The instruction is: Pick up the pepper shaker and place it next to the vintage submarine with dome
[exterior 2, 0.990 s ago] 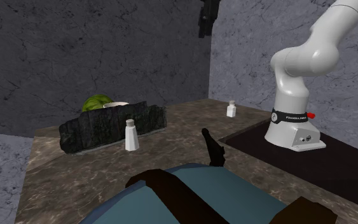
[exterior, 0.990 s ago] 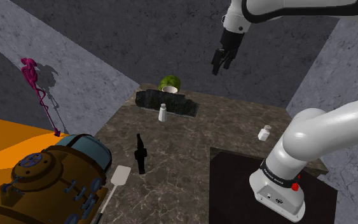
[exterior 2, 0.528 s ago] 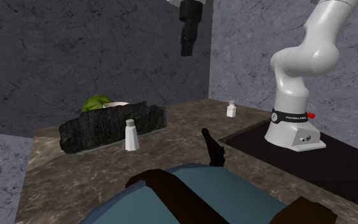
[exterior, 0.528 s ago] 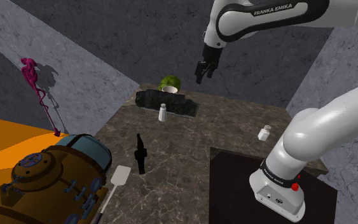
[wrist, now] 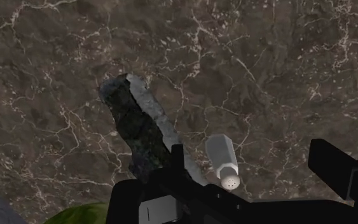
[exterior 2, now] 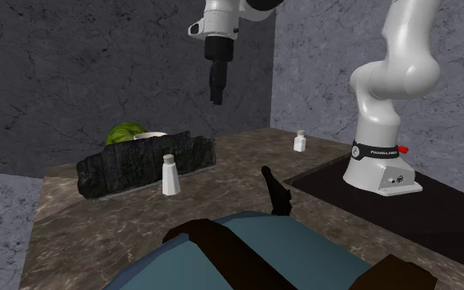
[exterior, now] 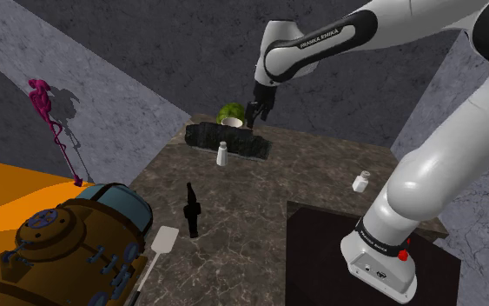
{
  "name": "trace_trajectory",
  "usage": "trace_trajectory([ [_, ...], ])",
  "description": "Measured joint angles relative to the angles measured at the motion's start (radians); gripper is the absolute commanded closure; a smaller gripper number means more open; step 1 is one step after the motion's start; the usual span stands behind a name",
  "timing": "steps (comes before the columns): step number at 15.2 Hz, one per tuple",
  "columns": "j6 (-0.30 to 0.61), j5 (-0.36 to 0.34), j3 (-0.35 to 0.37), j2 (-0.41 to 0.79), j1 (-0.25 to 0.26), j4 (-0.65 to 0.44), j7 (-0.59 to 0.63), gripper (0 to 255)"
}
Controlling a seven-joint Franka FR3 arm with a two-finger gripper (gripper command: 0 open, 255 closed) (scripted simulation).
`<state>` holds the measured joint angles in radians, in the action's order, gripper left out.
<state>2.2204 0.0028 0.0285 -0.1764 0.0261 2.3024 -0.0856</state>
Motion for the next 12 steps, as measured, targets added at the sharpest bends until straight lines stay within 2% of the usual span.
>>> trace_trajectory([
  [12,0.173,0.043,0.017,0.443,0.016,-0.256,-0.068,0],
])
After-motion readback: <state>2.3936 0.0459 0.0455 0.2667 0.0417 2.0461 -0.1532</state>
